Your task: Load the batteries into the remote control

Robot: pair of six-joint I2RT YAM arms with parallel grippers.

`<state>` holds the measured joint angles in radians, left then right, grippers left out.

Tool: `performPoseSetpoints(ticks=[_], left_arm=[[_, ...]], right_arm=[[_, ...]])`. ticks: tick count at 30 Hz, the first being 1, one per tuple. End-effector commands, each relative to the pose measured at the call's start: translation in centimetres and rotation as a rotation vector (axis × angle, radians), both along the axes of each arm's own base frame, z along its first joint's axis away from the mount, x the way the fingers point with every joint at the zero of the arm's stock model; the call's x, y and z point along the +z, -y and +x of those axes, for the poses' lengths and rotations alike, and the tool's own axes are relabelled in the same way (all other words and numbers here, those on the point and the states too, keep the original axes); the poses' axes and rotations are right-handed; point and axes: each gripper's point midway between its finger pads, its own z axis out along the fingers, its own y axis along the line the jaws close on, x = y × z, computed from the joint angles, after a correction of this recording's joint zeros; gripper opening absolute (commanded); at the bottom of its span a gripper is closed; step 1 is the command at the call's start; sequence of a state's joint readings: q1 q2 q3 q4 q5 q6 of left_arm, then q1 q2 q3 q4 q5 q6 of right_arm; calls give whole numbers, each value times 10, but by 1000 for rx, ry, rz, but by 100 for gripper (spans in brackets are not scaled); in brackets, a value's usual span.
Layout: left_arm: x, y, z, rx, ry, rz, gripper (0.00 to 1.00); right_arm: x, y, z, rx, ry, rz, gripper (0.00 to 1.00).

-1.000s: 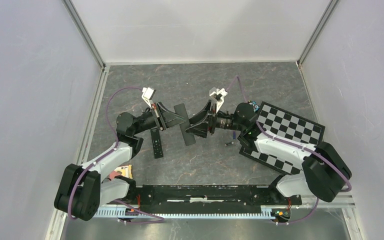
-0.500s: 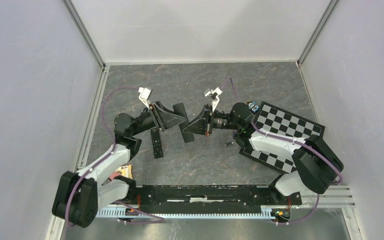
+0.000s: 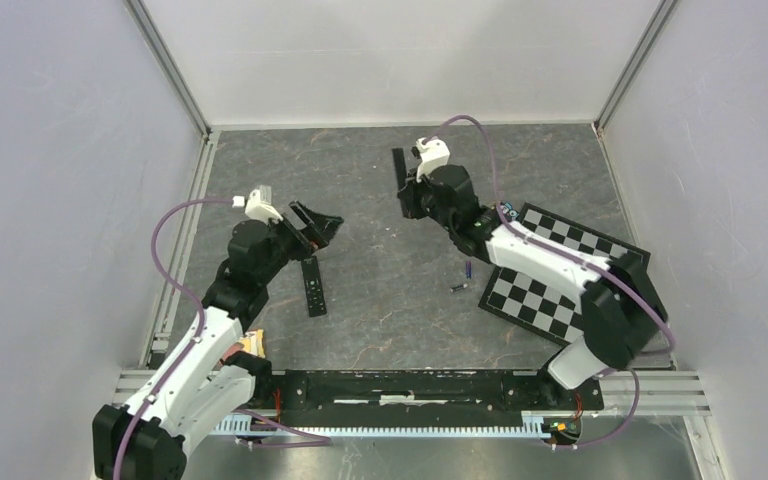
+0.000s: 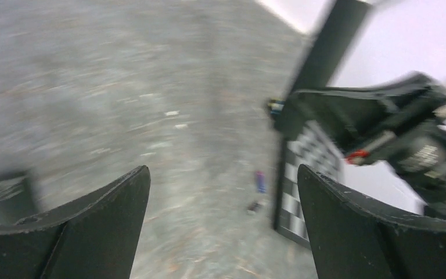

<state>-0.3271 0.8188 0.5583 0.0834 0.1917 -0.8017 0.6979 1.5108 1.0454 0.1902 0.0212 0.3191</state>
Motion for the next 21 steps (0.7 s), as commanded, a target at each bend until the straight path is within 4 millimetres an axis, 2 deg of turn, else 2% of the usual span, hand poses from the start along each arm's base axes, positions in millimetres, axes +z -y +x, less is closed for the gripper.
performPoseSetpoints(ticks=[1,5,8,14,17,21], left_arm=[[-67,-82,1,399,-231,285,100],[-82,-104,-3,501,-292,346,100],[-92,-112,-7,537,-324,369,100],[-107,-111,-7,518,-357,406,100],[-114,-104,-4,476,-373,421,100],[-125,-104,-3,475,-403,441,100]], right_arm=[[-64,101,47,-460,-39,-519,0],[-84,117,64,-559,-63,-647,0],[-95,134,73,-642,-85,-755,0],[-109,154,84,-738,-91,-942,0],[-121,157,88,-742,-99,-1002,0],[-136,155,95,-712,-119,-1046,7]])
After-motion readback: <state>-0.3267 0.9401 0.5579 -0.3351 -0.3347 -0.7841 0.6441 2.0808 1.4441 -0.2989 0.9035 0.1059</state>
